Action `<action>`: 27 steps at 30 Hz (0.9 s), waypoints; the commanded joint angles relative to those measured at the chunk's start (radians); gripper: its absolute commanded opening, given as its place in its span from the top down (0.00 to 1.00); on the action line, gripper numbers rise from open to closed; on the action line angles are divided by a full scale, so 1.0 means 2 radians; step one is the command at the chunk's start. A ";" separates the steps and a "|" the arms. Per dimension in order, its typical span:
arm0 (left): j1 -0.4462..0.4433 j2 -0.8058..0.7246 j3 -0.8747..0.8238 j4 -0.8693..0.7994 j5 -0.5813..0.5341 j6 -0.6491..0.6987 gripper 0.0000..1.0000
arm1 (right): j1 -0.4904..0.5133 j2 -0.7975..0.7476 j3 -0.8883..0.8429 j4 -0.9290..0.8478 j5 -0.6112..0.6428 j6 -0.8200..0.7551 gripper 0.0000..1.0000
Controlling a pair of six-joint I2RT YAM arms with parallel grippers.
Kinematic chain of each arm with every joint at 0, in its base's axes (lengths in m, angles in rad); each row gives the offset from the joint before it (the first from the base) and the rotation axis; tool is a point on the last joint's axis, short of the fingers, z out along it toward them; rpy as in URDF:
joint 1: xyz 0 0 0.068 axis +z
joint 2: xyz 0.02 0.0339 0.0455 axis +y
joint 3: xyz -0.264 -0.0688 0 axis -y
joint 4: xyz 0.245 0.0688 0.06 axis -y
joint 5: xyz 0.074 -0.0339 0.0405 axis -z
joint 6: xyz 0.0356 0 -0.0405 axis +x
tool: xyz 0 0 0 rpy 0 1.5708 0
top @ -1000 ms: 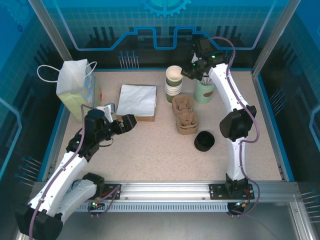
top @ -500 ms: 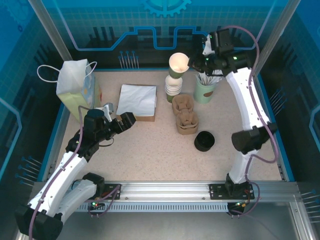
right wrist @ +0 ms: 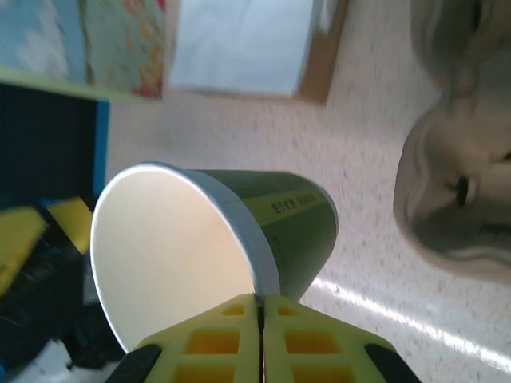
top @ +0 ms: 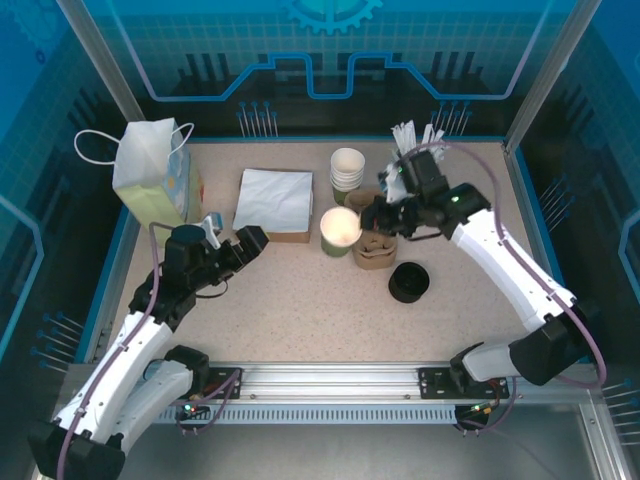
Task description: Pack the takeout coffee
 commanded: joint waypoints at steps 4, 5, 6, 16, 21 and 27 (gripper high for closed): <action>-0.001 -0.007 -0.016 0.011 0.015 -0.031 0.01 | 0.038 0.010 -0.077 0.096 0.015 0.004 0.94; -0.002 -0.007 -0.019 0.013 0.014 -0.034 0.01 | 0.040 0.020 -0.079 0.100 0.017 0.001 0.93; -0.002 -0.007 -0.020 0.013 0.014 -0.036 0.01 | 0.041 0.030 -0.079 0.103 0.017 -0.002 0.93; -0.002 -0.006 -0.028 0.006 0.005 -0.038 0.01 | 0.045 0.128 -0.066 0.135 0.012 -0.028 0.94; -0.002 -0.007 -0.029 0.006 0.003 -0.036 0.01 | 0.049 0.166 -0.055 0.131 0.010 -0.035 0.93; -0.002 -0.007 -0.029 0.006 0.001 -0.033 0.01 | 0.052 0.166 -0.056 0.132 0.012 -0.036 0.89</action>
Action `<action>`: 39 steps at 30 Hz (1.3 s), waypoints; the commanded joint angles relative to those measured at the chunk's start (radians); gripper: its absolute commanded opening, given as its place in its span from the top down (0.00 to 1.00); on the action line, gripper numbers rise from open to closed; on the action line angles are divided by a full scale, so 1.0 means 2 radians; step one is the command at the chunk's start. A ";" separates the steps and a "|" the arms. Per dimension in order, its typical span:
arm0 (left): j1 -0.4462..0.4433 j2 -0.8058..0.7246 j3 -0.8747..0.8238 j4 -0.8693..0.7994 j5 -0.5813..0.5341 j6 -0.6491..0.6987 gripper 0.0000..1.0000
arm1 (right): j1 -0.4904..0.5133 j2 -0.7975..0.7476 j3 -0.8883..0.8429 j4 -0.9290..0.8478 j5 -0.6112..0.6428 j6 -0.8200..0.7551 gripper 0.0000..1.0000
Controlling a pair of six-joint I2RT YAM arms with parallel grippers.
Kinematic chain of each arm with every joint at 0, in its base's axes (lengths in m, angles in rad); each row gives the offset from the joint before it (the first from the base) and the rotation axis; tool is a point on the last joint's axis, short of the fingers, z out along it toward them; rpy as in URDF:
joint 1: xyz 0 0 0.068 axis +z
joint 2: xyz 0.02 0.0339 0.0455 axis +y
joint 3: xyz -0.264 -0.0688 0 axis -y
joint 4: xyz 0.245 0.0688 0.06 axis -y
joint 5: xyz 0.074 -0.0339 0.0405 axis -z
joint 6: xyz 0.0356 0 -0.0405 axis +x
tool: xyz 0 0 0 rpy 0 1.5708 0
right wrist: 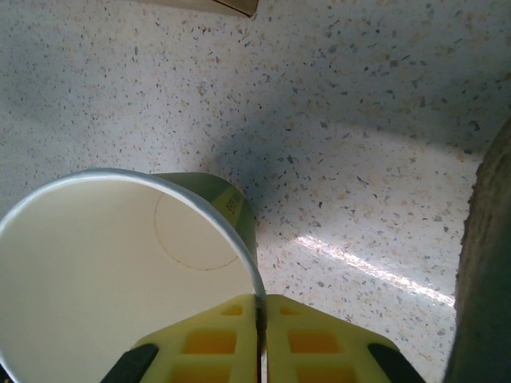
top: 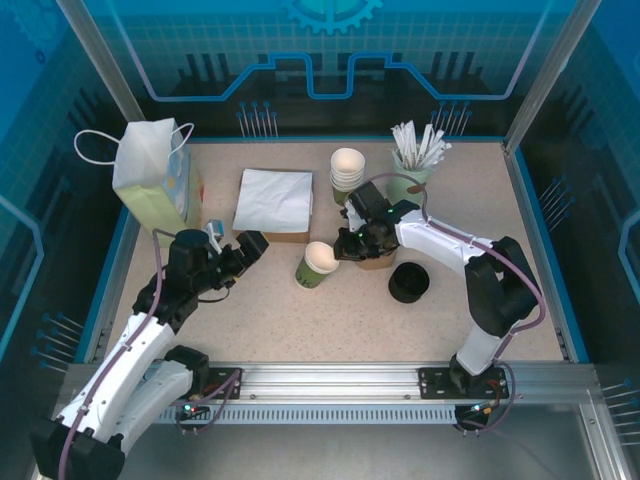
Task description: Pack the takeout coffee
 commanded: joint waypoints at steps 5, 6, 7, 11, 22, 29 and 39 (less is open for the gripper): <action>-0.002 -0.005 -0.005 0.007 -0.001 0.002 0.01 | 0.007 -0.017 0.023 -0.008 -0.001 -0.011 0.88; -0.002 -0.005 -0.005 0.007 -0.001 0.002 0.01 | 0.008 -0.019 0.026 -0.011 0.001 -0.012 0.88; -0.002 -0.005 -0.005 0.008 -0.001 0.002 0.01 | 0.009 -0.020 0.028 -0.014 0.003 -0.014 0.87; -0.002 -0.006 -0.005 0.006 0.000 0.003 0.01 | 0.011 -0.023 0.031 -0.015 -0.007 -0.013 0.79; -0.002 -0.011 0.010 -0.002 0.015 0.030 0.01 | 0.008 -0.095 0.035 -0.038 0.010 -0.030 0.61; -0.029 -0.003 0.026 -0.001 0.017 0.051 0.01 | -0.051 -0.207 0.002 -0.122 0.082 -0.063 0.53; -0.083 0.047 0.014 0.058 -0.010 0.039 0.01 | -0.125 -0.281 -0.093 -0.195 0.089 -0.110 0.48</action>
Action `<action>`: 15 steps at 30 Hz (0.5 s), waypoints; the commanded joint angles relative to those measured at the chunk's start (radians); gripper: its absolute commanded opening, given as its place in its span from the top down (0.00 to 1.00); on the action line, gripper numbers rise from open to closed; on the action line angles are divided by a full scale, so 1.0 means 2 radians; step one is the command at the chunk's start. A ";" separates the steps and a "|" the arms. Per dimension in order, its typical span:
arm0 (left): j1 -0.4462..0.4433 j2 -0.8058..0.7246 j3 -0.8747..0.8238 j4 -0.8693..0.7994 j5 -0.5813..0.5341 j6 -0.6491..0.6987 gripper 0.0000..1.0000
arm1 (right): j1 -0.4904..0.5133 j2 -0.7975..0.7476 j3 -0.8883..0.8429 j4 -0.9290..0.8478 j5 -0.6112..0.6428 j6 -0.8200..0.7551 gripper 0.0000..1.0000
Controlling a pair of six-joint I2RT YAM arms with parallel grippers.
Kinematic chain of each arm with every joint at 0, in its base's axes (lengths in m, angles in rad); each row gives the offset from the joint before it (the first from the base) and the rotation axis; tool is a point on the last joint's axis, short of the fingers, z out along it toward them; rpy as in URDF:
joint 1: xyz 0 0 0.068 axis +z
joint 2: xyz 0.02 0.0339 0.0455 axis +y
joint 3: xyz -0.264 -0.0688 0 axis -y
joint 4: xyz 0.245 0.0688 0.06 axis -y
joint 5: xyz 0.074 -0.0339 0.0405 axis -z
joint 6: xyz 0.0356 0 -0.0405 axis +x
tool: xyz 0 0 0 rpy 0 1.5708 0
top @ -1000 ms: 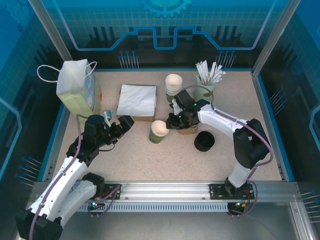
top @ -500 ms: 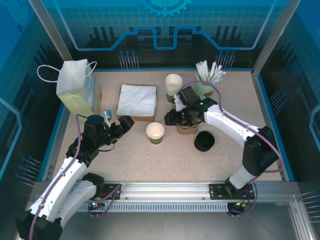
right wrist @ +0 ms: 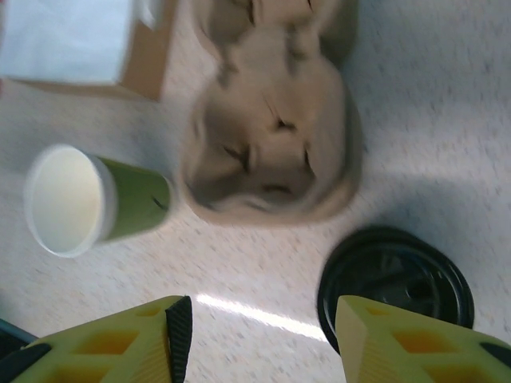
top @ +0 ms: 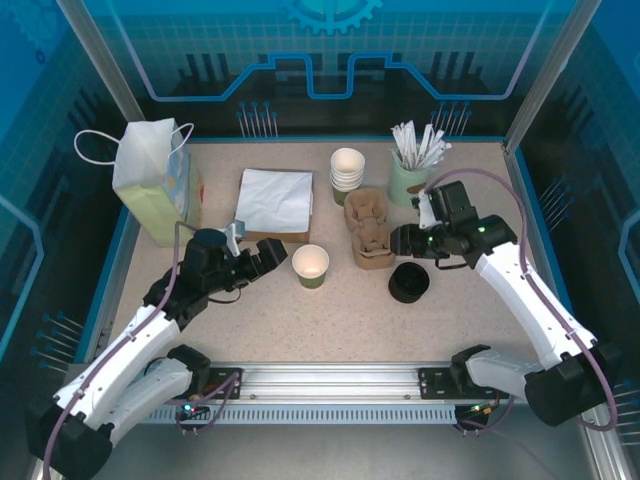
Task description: Pack the takeout coffee
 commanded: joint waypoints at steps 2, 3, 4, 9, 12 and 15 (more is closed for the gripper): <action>-0.010 0.016 0.002 0.049 -0.011 -0.001 0.01 | -0.005 -0.002 -0.056 -0.025 -0.018 -0.015 0.48; -0.011 0.019 0.000 0.053 -0.011 -0.003 0.01 | -0.004 -0.002 -0.068 -0.016 -0.024 -0.011 0.48; -0.012 0.022 0.001 0.054 -0.011 -0.003 0.01 | -0.003 0.000 -0.080 -0.006 -0.029 -0.006 0.48; -0.013 0.023 0.001 0.047 -0.012 -0.001 0.01 | 0.004 0.029 -0.104 0.027 -0.035 -0.001 0.48; -0.014 0.019 -0.002 0.044 -0.014 -0.003 0.01 | 0.005 0.050 -0.104 0.038 -0.031 -0.001 0.49; -0.014 0.014 -0.007 0.045 -0.017 -0.006 0.01 | 0.005 0.067 -0.117 0.048 -0.032 0.000 0.50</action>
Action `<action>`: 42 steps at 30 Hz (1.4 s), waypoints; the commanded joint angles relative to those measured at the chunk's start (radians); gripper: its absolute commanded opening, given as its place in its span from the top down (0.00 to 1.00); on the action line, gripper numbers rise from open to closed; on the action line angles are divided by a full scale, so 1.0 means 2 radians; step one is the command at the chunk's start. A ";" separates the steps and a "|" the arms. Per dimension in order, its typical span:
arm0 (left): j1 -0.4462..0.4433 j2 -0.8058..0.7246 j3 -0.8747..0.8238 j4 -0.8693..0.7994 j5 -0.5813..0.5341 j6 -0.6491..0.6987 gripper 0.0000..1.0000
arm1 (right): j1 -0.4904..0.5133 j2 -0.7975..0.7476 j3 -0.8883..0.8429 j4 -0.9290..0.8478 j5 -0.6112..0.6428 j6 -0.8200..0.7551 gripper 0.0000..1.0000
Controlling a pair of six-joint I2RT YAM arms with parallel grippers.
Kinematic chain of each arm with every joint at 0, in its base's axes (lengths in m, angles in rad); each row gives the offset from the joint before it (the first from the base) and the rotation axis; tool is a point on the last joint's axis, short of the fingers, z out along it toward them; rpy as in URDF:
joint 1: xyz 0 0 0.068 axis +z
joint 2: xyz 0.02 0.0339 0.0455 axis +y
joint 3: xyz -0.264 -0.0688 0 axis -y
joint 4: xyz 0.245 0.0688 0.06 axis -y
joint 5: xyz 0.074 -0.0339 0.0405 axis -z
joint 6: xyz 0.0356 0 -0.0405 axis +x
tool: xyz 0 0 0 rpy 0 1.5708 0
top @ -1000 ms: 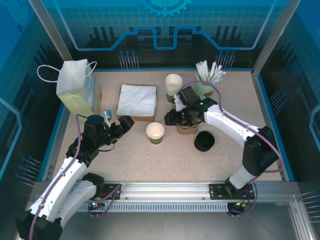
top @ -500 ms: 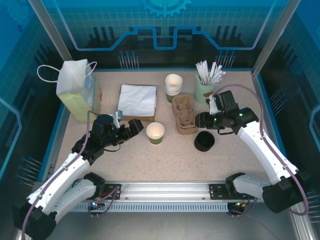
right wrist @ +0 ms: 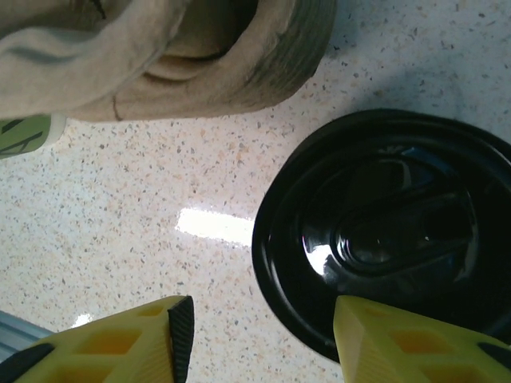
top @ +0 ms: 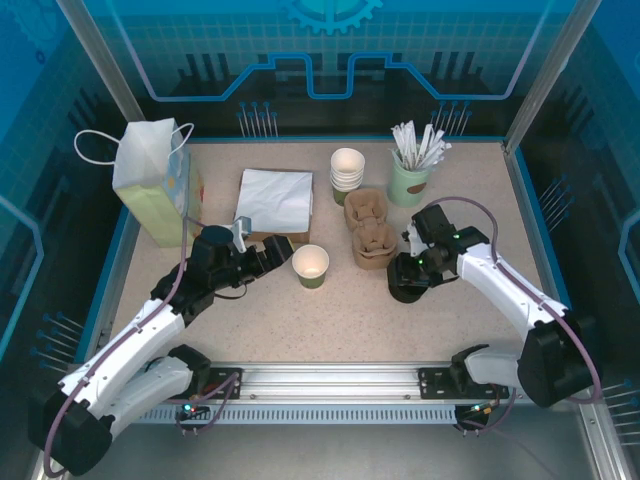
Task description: Pack the takeout coffee
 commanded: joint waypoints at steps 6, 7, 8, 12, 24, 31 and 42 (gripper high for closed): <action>-0.003 -0.010 -0.007 0.009 -0.015 -0.004 0.01 | 0.005 0.031 -0.014 0.030 -0.007 0.006 0.55; -0.003 -0.010 -0.006 0.009 -0.015 -0.003 0.01 | 0.005 0.034 -0.016 0.032 -0.007 0.006 0.57; -0.003 -0.009 -0.006 0.009 -0.016 -0.002 0.01 | 0.005 0.037 -0.017 0.033 -0.007 0.006 0.58; -0.003 -0.005 -0.003 0.009 -0.015 -0.001 0.01 | 0.005 0.045 -0.019 0.037 -0.012 0.009 0.61; -0.003 -0.001 -0.001 0.003 -0.017 0.001 0.01 | 0.005 0.050 -0.021 0.041 -0.017 0.016 0.77; -0.003 -0.002 0.002 0.003 -0.017 0.004 0.01 | 0.005 0.041 -0.014 0.029 -0.014 0.015 0.83; -0.003 -0.002 0.004 0.004 -0.012 0.006 0.01 | 0.004 0.020 -0.008 0.000 -0.006 0.013 0.85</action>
